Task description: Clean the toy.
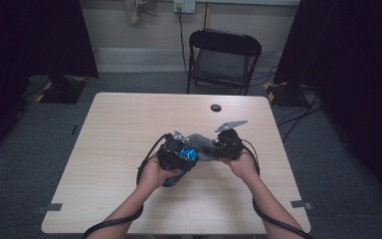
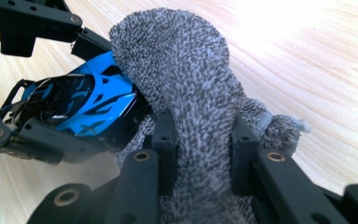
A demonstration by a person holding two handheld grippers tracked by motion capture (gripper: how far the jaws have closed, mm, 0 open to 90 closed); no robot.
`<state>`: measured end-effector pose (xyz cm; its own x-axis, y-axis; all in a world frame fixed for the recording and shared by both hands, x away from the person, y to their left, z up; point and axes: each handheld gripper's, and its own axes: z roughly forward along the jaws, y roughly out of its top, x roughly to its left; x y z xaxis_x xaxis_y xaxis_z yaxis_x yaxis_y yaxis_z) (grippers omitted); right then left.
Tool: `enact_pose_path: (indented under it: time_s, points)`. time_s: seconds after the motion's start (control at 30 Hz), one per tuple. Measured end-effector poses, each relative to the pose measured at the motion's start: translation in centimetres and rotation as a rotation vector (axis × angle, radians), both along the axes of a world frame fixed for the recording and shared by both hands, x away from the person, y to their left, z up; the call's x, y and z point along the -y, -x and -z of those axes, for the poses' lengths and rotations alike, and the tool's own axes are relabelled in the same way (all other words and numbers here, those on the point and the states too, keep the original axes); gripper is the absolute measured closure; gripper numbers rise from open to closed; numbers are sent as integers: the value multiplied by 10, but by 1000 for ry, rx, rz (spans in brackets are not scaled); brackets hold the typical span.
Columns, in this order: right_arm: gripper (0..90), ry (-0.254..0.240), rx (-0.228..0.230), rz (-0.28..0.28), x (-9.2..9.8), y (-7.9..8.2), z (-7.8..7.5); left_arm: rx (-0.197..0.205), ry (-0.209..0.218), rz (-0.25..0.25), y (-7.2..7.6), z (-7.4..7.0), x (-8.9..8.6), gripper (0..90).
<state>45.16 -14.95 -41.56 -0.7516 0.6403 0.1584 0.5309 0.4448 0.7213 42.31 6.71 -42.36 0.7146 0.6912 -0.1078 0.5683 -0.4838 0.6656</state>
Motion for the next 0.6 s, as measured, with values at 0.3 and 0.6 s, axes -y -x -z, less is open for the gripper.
enact_pose_path:
  time_s: [0.3,0.6]
  points:
    - [704,-1,-2,-7,3,6,3,-15,-2,-27,-4,5,-4,246]
    - [704,-8,0,-6,4,8,5,-22,2,-64,-9,6,-12,246]
